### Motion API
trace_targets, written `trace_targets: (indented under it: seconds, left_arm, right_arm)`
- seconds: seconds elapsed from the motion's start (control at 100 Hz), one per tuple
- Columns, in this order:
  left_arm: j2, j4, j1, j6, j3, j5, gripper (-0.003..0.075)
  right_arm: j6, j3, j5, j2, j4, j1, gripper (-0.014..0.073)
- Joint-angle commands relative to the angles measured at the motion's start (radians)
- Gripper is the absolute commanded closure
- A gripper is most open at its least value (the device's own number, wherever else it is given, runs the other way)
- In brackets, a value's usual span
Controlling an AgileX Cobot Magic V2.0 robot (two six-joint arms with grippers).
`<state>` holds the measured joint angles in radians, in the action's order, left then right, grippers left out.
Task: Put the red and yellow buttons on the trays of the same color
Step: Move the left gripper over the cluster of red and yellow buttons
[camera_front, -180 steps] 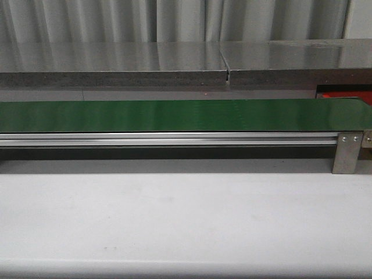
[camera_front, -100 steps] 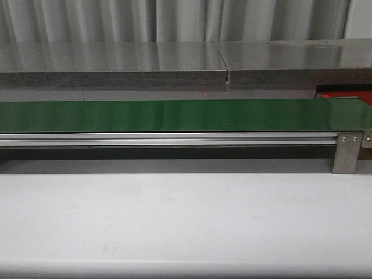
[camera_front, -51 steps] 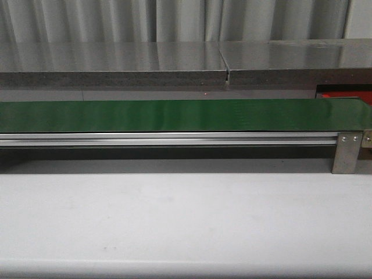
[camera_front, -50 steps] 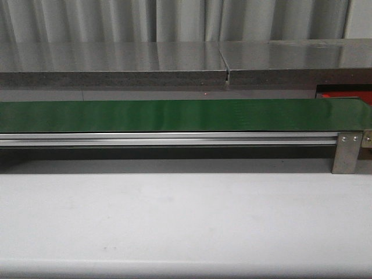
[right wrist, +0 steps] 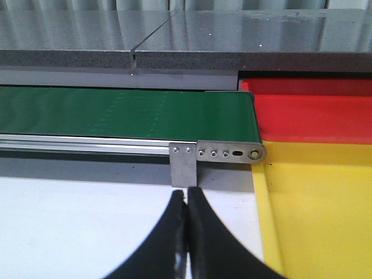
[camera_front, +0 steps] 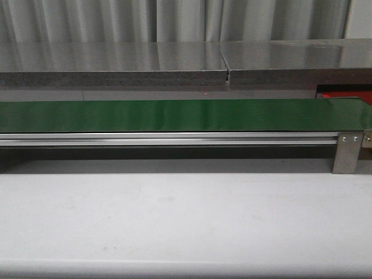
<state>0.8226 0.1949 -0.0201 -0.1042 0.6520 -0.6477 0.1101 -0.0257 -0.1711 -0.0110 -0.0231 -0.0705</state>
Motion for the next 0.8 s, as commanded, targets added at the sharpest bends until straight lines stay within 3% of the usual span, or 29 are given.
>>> trace_targets:
  seconds: [0.0, 0.06, 0.28, 0.51, 0.79]
  left_arm:
    - [-0.001, 0.005, -0.009, -0.003, 0.035, 0.053, 0.0137]
    - [-0.001, 0.005, -0.009, -0.003, 0.035, 0.055, 0.0080]
    - [0.009, -0.006, 0.008, -0.062, 0.048, 0.042, 0.0078]
    - [0.130, 0.012, 0.173, -0.102, 0.169, -0.036, 0.0078]
    - [0.384, -0.007, 0.343, -0.102, 0.324, -0.033, 0.0078]
  right_arm:
    - [-0.004, 0.018, 0.083, -0.017, -0.013, 0.000, 0.0711]
    - [-0.004, 0.018, 0.083, -0.017, -0.013, 0.000, 0.0711]
    - [-0.004, 0.018, 0.083, -0.017, -0.013, 0.000, 0.0711]
    - [-0.004, 0.018, 0.083, -0.017, -0.013, 0.000, 0.0711]
    - [-0.004, 0.018, 0.083, -0.017, -0.013, 0.000, 0.0711]
